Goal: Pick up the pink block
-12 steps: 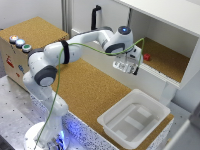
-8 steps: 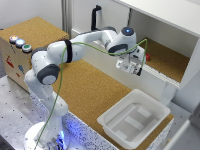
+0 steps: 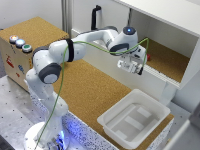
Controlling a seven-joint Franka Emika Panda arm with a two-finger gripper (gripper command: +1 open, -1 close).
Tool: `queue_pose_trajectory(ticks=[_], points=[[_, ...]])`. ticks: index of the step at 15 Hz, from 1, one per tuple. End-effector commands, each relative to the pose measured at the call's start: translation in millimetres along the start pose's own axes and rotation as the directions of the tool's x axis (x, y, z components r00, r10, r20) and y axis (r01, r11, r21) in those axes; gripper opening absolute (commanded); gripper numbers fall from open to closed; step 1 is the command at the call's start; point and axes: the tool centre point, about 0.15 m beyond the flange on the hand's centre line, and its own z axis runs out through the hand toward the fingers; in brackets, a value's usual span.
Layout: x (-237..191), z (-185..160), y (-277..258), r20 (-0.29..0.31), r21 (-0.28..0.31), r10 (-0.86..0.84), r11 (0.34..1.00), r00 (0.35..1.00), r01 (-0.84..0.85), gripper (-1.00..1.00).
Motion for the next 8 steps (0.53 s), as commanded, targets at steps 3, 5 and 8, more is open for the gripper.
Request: queue_pose_trajectory(ticks=[3, 5, 8], points=[[58.4, 54.4, -2.4, -0.243, -0.068, 0.087, 0.992, 0.966, -0.107, 1.00], [83.9, 56.1, -1.8, -0.271, -0.074, 0.078, 0.992, 0.960, -0.101, 1.00], [109.2, 62.6, 16.0, -0.273, -0.042, 0.108, 0.991, 0.956, -0.124, 1.00]])
